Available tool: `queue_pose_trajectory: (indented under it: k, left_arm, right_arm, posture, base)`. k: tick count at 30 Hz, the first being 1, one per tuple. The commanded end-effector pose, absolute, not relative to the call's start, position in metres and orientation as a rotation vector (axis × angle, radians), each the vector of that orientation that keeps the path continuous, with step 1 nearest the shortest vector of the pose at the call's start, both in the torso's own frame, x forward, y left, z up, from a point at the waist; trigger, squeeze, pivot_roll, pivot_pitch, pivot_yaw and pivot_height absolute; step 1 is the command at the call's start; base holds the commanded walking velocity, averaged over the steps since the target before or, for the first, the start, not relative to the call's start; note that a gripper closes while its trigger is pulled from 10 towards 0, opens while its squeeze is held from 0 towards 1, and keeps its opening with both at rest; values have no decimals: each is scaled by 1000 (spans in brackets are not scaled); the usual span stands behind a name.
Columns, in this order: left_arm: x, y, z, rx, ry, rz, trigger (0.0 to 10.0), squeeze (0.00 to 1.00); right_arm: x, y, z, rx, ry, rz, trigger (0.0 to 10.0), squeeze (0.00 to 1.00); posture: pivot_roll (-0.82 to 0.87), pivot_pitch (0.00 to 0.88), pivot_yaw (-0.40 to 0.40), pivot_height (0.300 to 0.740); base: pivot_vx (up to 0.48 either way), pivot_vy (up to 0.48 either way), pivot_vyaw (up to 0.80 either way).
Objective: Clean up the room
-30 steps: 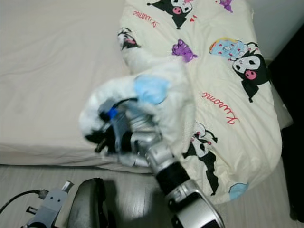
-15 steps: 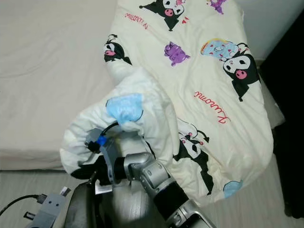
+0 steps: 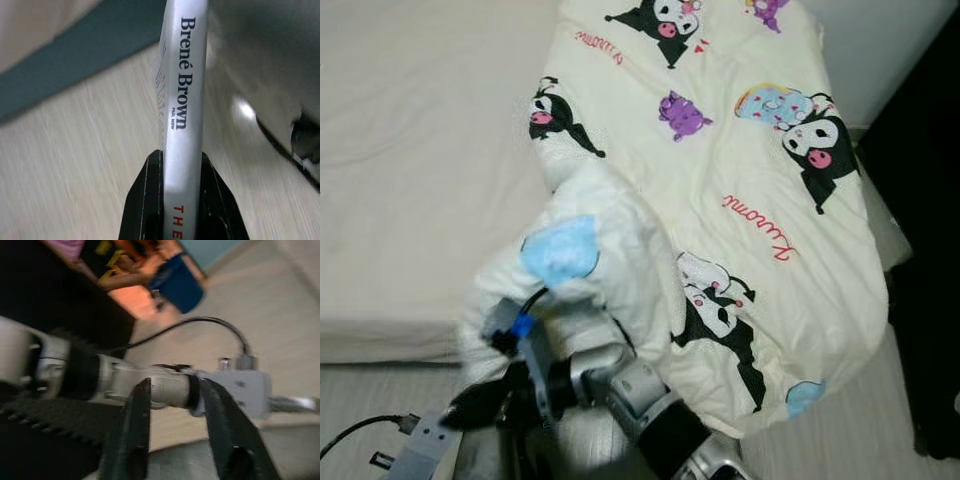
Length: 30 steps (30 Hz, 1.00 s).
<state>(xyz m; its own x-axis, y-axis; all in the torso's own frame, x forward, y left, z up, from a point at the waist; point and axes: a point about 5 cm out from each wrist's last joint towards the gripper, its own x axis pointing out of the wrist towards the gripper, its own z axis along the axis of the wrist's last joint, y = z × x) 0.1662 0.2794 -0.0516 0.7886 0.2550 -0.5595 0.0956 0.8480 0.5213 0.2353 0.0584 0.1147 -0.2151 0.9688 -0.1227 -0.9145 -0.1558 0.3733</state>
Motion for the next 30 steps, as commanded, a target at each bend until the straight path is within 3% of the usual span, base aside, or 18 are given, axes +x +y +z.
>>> queue_pose_trajectory:
  k: [1, 13, 14, 19, 21, 25, 26, 27, 28, 29, 30]
  left_arm:
    - [147, 279, -62, 568, 745, 83, 10000, 0]
    - [144, 276, -66, 570, 773, 66, 10000, 0]
    - [144, 275, -67, 571, 779, 60, 10000, 0]
    - [143, 273, -68, 572, 787, 54, 10000, 0]
    - [143, 272, -69, 574, 795, 51, 10000, 0]
    - [143, 272, -69, 575, 799, 50, 10000, 0]
    - [144, 271, -70, 576, 802, 50, 10000, 0]
    - [144, 271, -70, 577, 805, 47, 10000, 0]
    - [144, 271, -70, 577, 805, 47, 10000, 0]
    - [144, 269, -71, 578, 809, 42, 10000, 0]
    - [144, 268, -71, 579, 812, 37, 10000, 0]
  right_arm:
    - [206, 94, 131, 290, 369, 1874, 10000, 1000]
    - [205, 66, 136, 167, 331, 1990, 10000, 1000]
    - [211, 58, 166, 326, 222, 2008, 10000, 1000]
    - [217, 39, 216, 572, 16, 2046, 10000, 1000]
    - [227, 15, 261, 769, -228, 2019, 10000, 1000]
    - [239, -1, 286, 844, -395, 1913, 10000, 1000]
    - [254, -15, 303, 841, -494, 1767, 10000, 804]
    - [264, -32, 319, 831, -590, 1644, 10000, 125]
    - [264, -32, 319, 831, -590, 1644, 10000, 125]
    - [269, -48, 332, 823, -668, 1559, 10000, 0]
    - [270, -63, 344, 811, -737, 1502, 10000, 0]
  posture:
    - [29, 286, -15, 561]
    - [12, 274, -12, 561]
    - [6, 272, -11, 561]
    - [3, 268, -9, 561]
    - [0, 259, -10, 561]
    - [-1, 257, -11, 561]
    - [-9, 251, -10, 561]
    - [-14, 248, -9, 561]
    - [-14, 248, -9, 561]
    - [-18, 247, -9, 561]
    - [-21, 244, -9, 561]
  base:
    - [0, 0, 0]
    - [0, 0, 0]
    - [0, 0, 0]
    - [0, 0, 0]
    - [0, 0, 0]
    - [0, 0, 0]
    - [0, 0, 0]
    - [0, 0, 0]
    - [0, 0, 0]
    - [0, 0, 0]
    - [0, 0, 0]
